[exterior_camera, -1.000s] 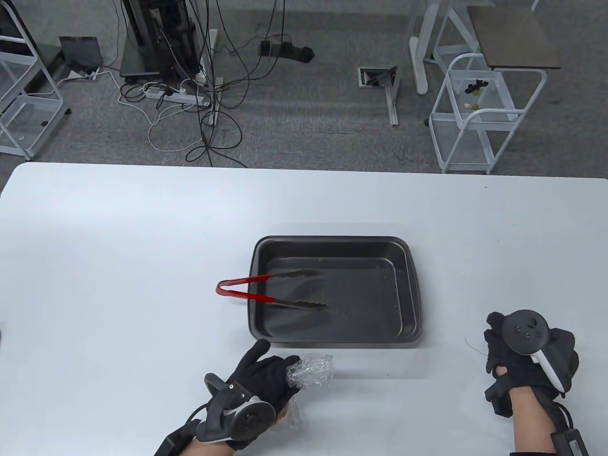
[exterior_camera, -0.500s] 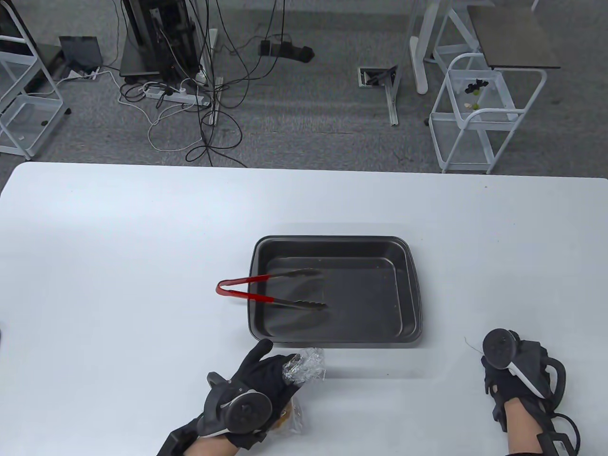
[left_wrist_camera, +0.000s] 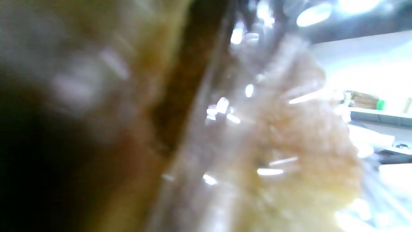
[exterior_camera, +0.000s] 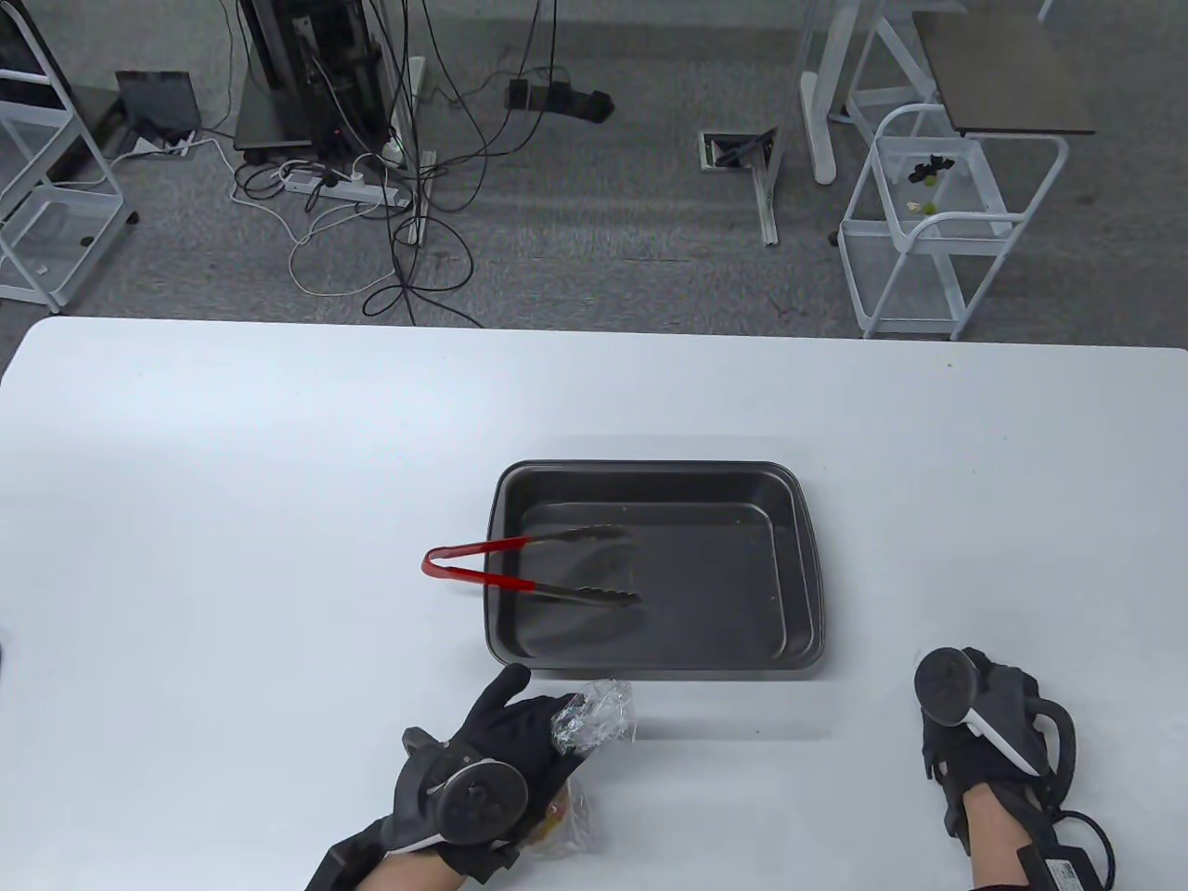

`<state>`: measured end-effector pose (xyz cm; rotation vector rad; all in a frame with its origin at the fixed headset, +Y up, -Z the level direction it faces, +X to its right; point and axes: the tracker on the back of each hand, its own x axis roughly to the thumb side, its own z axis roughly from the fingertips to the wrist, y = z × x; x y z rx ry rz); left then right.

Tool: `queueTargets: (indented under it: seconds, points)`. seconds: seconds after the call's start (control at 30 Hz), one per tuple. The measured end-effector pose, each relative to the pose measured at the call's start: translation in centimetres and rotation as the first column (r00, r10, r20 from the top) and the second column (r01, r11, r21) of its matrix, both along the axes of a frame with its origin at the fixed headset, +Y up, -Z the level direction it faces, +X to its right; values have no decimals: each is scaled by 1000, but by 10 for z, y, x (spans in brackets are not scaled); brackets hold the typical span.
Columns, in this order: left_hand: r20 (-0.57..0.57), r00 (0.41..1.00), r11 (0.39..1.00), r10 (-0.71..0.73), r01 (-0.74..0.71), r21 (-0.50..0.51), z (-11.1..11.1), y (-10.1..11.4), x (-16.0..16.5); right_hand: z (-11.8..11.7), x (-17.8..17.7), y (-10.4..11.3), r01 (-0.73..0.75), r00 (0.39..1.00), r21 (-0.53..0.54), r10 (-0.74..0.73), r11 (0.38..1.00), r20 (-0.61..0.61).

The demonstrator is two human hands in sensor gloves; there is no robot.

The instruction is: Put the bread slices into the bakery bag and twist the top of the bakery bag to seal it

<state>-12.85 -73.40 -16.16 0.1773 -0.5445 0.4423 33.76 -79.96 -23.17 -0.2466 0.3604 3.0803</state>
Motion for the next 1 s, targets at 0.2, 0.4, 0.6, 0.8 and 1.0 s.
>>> queueTargets:
  seconds: [0.2, 0.4, 0.6, 0.8, 1.0]
  points:
    - [-18, 991, 987, 134, -135, -92, -7, -4, -11, 9, -32, 39, 301, 953, 104, -302, 948, -13]
    - [-48, 978, 968, 201, -206, -143, -9, -6, -14, 34, -120, 78, 635, 758, -52, -635, 770, -150]
    - [-70, 972, 963, 223, -231, -142, -7, -2, -15, 52, -207, 90, 675, 675, -215, -708, 706, -208]
    - [-123, 957, 950, 263, -279, -138, -7, -4, -19, 44, -258, 84, 669, 692, -237, -707, 705, -148]
    - [-120, 953, 946, 278, -294, -137, -7, -4, -22, 30, -284, 81, 746, 576, -345, -812, 570, -96]
